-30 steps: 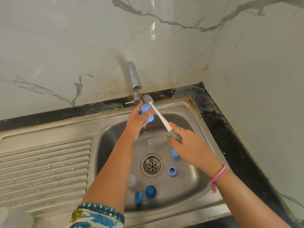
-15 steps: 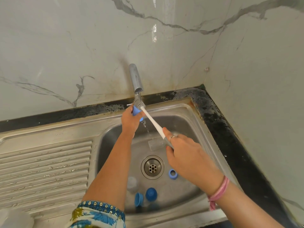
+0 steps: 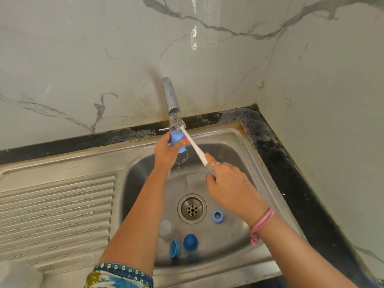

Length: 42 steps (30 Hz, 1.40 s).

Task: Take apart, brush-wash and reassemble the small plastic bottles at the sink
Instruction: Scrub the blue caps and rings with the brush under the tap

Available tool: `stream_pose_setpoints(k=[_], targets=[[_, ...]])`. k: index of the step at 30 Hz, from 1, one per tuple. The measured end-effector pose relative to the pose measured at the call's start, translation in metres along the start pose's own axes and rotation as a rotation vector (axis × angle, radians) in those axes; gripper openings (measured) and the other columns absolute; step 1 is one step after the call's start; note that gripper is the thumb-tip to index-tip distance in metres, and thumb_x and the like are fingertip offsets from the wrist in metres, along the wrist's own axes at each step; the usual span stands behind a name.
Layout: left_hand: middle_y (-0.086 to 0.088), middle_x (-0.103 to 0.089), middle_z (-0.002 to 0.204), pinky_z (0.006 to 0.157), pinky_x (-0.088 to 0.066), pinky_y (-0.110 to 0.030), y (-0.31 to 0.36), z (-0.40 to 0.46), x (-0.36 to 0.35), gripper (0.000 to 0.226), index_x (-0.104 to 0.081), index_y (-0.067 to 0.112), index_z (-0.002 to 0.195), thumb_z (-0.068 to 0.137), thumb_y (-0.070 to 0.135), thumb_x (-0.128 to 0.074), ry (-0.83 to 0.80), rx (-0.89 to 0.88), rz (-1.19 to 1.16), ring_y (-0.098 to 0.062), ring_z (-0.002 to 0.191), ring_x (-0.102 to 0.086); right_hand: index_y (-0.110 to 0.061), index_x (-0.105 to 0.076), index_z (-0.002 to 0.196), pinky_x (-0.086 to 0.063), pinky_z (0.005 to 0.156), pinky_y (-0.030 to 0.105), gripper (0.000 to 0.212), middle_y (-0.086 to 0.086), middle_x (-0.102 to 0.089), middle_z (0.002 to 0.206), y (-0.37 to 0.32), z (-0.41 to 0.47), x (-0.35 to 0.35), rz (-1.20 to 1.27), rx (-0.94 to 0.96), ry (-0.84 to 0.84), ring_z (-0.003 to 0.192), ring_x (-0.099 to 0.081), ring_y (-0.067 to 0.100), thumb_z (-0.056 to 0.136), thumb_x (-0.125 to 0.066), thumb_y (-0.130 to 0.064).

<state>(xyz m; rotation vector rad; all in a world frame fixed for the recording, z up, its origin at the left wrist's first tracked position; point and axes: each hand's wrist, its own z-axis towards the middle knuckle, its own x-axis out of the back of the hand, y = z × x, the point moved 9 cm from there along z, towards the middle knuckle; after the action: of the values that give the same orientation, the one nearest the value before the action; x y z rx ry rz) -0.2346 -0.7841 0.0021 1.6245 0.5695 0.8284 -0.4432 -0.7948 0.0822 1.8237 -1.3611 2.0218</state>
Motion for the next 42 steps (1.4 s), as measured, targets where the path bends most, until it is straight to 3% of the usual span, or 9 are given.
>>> stream_pose_setpoints(k=[4, 10, 12, 16, 19, 22, 28, 34, 42], targets=[[-0.007, -0.062, 0.114, 0.081, -0.058, -0.029, -0.009, -0.008, -0.007, 0.033, -0.052, 0.011, 0.123, 0.092, 0.015, -0.064, -0.022, 0.198, -0.546, -0.018, 0.100, -0.064, -0.029, -0.031, 0.150, -0.050, 0.082, 0.033, 0.054, -0.002, -0.058, 0.104, 0.014, -0.002, 0.005, 0.311, -0.083, -0.018, 0.087, -0.057, 0.014, 0.099, -0.047, -0.026], [-0.013, -0.066, 0.117, 0.091, -0.054, -0.033, -0.005, -0.008, -0.019, 0.022, -0.058, 0.014, 0.119, 0.097, 0.015, -0.054, -0.026, 0.246, -0.860, -0.028, 0.104, -0.067, -0.032, -0.010, 0.154, -0.049, 0.083, 0.032, 0.058, -0.004, -0.048, 0.104, -0.013, -0.049, -0.001, 0.050, -0.001, 0.007, 0.093, -0.057, 0.018, 0.102, -0.036, -0.031], [-0.012, -0.067, 0.111, 0.089, -0.056, -0.031, -0.001, -0.011, -0.025, 0.027, -0.057, 0.012, 0.124, 0.097, 0.018, -0.053, -0.051, 0.237, -0.871, -0.023, 0.095, -0.070, -0.030, -0.012, 0.154, -0.047, 0.079, 0.031, 0.057, -0.006, -0.044, 0.097, -0.009, -0.042, 0.004, 0.054, -0.007, 0.036, 0.086, -0.055, 0.015, 0.102, -0.037, -0.029], [-0.017, -0.059, 0.130, 0.090, -0.056, -0.032, -0.004, -0.007, -0.020, 0.028, -0.057, 0.011, 0.123, 0.096, 0.018, -0.056, -0.049, 0.234, -0.819, -0.032, 0.121, -0.058, -0.029, -0.021, 0.153, -0.034, 0.065, 0.024, 0.056, -0.009, -0.042, 0.076, 0.000, -0.024, 0.009, 0.147, -0.048, 0.024, 0.067, -0.042, 0.007, 0.101, -0.041, -0.027], [-0.015, -0.058, 0.133, 0.092, -0.054, -0.033, -0.005, -0.003, -0.010, 0.036, -0.053, 0.009, 0.132, 0.097, 0.016, -0.055, -0.014, 0.229, -0.777, -0.033, 0.124, -0.055, -0.029, -0.019, 0.153, -0.047, 0.071, 0.029, 0.056, -0.006, -0.045, 0.083, -0.006, -0.033, 0.004, 0.162, -0.029, 0.009, 0.074, -0.051, 0.010, 0.102, -0.040, -0.028], [-0.013, -0.061, 0.127, 0.093, -0.053, -0.034, -0.012, -0.003, -0.001, 0.035, -0.053, 0.009, 0.132, 0.098, 0.015, -0.054, 0.083, 0.244, -0.776, -0.032, 0.125, -0.055, -0.030, -0.014, 0.154, -0.039, 0.066, 0.019, 0.056, -0.005, -0.046, 0.093, -0.012, -0.045, -0.006, 0.117, -0.004, -0.006, 0.079, -0.051, 0.010, 0.103, -0.037, -0.029], [-0.009, -0.060, 0.121, 0.088, -0.055, -0.034, -0.012, -0.010, -0.011, 0.029, -0.055, 0.011, 0.125, 0.096, 0.015, -0.056, 0.013, 0.297, -0.688, -0.025, 0.115, -0.058, -0.029, -0.022, 0.152, -0.037, 0.063, 0.022, 0.055, -0.011, -0.041, 0.073, 0.008, -0.023, -0.004, 0.186, -0.077, 0.010, 0.065, -0.043, 0.006, 0.101, -0.043, -0.027], [-0.008, -0.055, 0.111, 0.090, -0.052, -0.037, -0.025, -0.005, 0.000, 0.027, -0.052, 0.005, 0.120, 0.097, 0.018, -0.056, 0.199, 0.406, -0.855, -0.024, 0.108, -0.057, -0.030, -0.007, 0.154, -0.036, 0.069, 0.018, 0.059, -0.007, -0.042, 0.094, -0.006, -0.049, -0.019, 0.029, 0.021, 0.002, 0.080, -0.048, 0.010, 0.103, -0.036, -0.029], [-0.014, -0.053, 0.117, 0.091, -0.053, -0.043, -0.026, -0.011, -0.014, 0.034, -0.049, 0.003, 0.128, 0.097, 0.017, -0.056, 0.154, 0.449, -0.892, -0.025, 0.093, -0.061, -0.030, -0.017, 0.153, -0.043, 0.073, 0.024, 0.057, -0.009, -0.041, 0.085, 0.010, -0.029, -0.013, 0.115, -0.029, 0.002, 0.078, -0.047, 0.009, 0.101, -0.041, -0.028]])
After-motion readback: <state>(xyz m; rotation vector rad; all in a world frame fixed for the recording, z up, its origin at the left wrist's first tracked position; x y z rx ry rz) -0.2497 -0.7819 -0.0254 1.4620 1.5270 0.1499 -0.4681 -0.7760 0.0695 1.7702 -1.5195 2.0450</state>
